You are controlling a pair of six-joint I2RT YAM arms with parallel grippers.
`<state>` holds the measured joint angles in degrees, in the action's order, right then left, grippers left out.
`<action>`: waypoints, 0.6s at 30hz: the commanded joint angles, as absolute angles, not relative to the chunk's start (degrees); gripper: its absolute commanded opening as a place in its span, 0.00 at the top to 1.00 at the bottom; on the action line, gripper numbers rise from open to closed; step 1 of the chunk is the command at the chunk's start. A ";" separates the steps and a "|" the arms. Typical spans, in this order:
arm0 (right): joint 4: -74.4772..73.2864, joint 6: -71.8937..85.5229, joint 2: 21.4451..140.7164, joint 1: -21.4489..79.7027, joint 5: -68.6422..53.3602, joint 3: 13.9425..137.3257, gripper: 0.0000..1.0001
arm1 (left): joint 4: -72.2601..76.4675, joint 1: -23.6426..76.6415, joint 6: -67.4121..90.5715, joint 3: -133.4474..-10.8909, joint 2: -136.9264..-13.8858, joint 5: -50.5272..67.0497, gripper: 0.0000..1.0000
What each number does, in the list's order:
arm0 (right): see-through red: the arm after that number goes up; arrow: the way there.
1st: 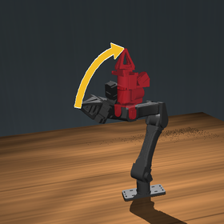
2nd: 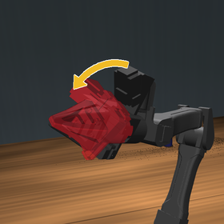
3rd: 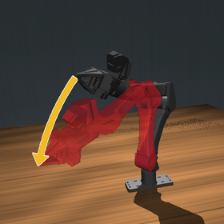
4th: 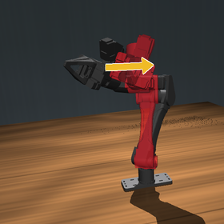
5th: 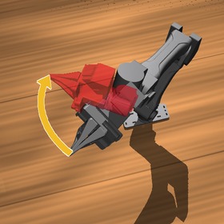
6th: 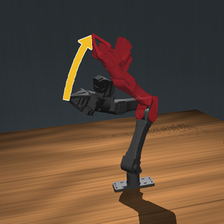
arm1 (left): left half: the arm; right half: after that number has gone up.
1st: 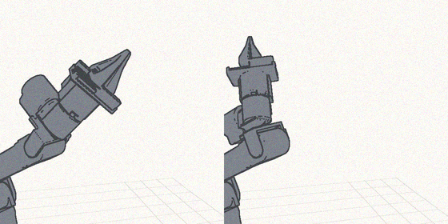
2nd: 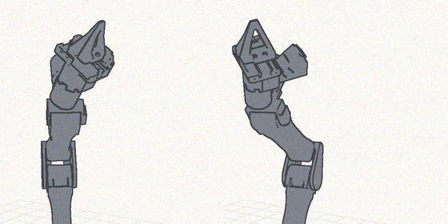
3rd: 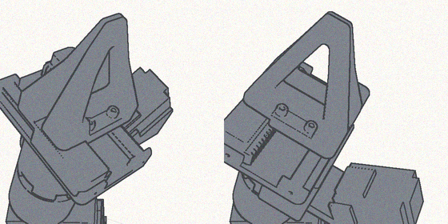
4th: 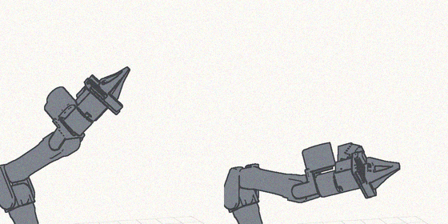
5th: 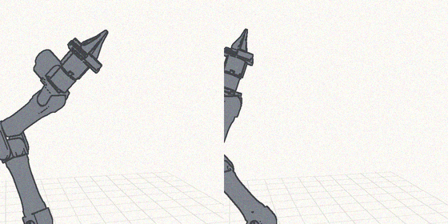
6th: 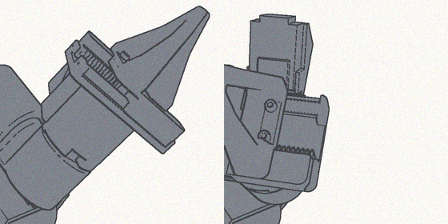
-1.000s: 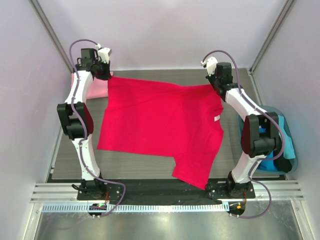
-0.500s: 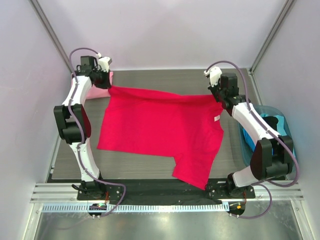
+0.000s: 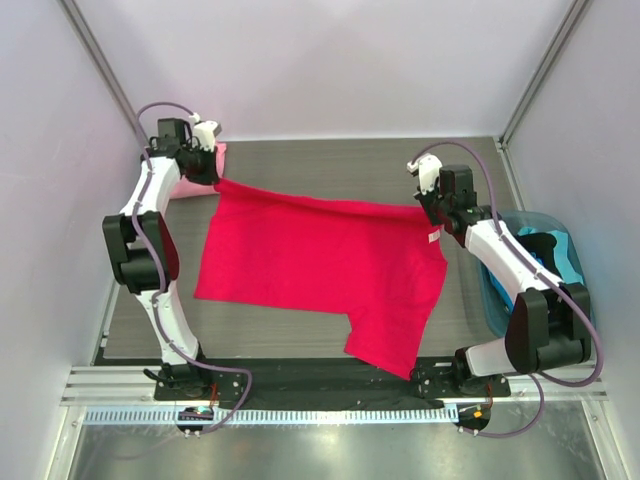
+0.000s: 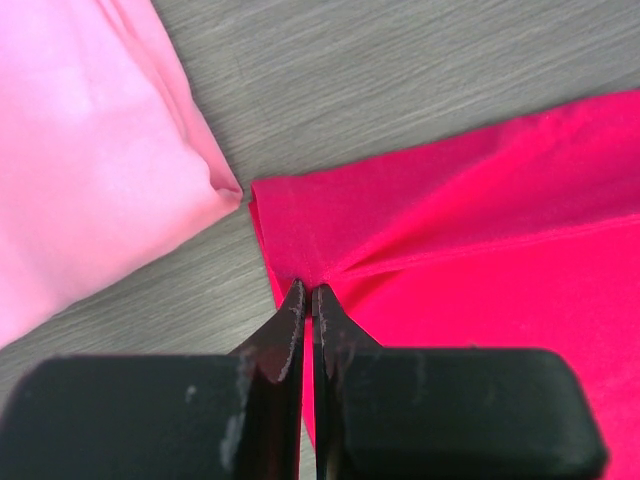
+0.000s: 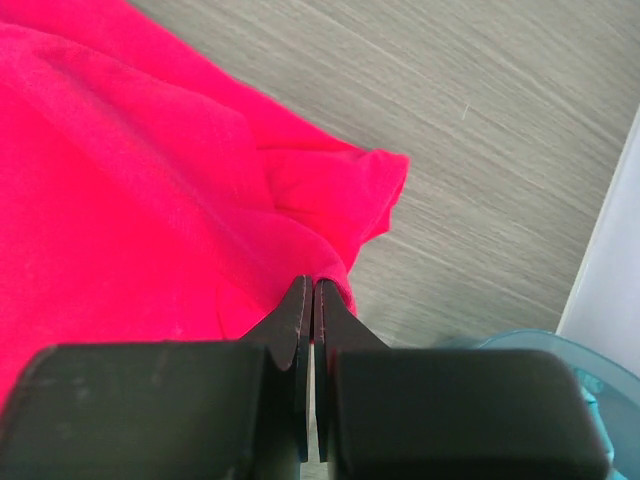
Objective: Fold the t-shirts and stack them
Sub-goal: Fold the tshirt
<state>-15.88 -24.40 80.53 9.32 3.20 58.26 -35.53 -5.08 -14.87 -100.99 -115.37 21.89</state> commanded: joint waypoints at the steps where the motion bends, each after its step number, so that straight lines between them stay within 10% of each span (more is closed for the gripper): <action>1: -15.47 -23.03 76.99 9.67 1.94 57.31 0.99 | -34.10 -5.80 -17.05 -99.58 -111.80 21.45 1.00; 18: -18.19 -20.83 73.74 10.28 -2.55 51.50 0.99 | -35.16 -6.77 -18.72 -91.76 -110.13 21.01 1.00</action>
